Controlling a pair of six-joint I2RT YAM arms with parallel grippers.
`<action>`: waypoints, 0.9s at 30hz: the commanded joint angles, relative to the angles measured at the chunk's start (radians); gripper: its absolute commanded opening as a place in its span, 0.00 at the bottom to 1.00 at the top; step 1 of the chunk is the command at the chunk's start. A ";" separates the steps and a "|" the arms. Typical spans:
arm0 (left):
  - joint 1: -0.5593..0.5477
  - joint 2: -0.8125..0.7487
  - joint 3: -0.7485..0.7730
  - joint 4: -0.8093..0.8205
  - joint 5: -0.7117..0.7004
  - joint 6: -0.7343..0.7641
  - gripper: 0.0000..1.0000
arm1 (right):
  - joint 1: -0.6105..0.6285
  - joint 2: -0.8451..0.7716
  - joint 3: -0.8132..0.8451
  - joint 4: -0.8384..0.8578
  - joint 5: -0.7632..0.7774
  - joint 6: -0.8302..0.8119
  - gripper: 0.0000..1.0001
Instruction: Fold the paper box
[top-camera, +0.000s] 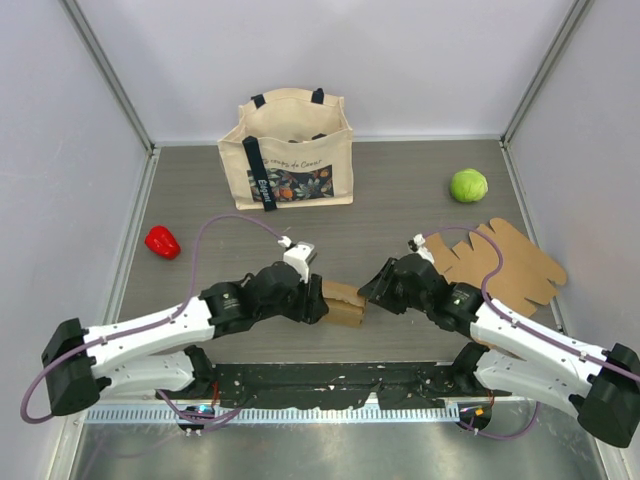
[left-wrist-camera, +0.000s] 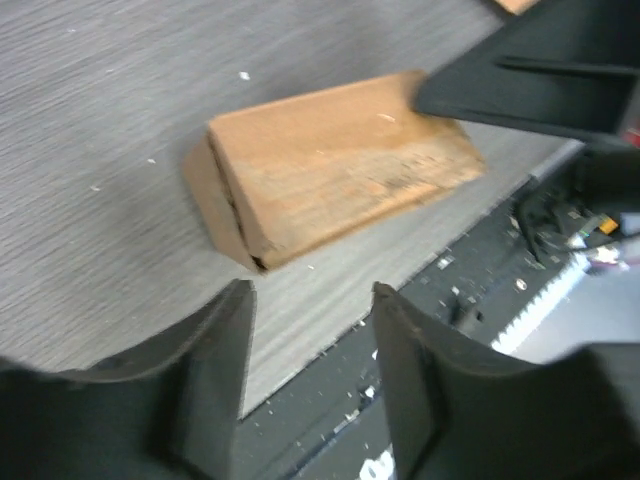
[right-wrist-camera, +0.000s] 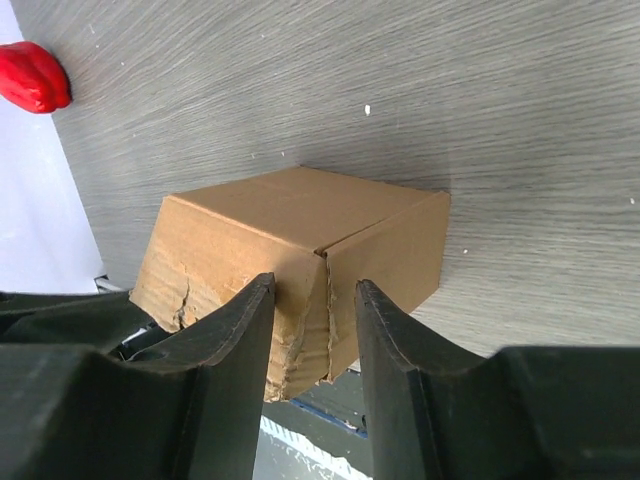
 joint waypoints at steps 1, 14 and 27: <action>0.025 -0.116 0.043 -0.055 0.202 -0.013 0.59 | 0.001 -0.023 -0.050 0.101 0.011 -0.053 0.43; 0.386 0.036 0.053 0.116 0.546 -0.102 0.63 | 0.001 -0.081 -0.087 0.160 -0.021 -0.216 0.55; 0.386 0.054 -0.162 0.235 0.564 -0.131 0.26 | -0.001 -0.101 -0.127 0.169 -0.116 -0.296 0.47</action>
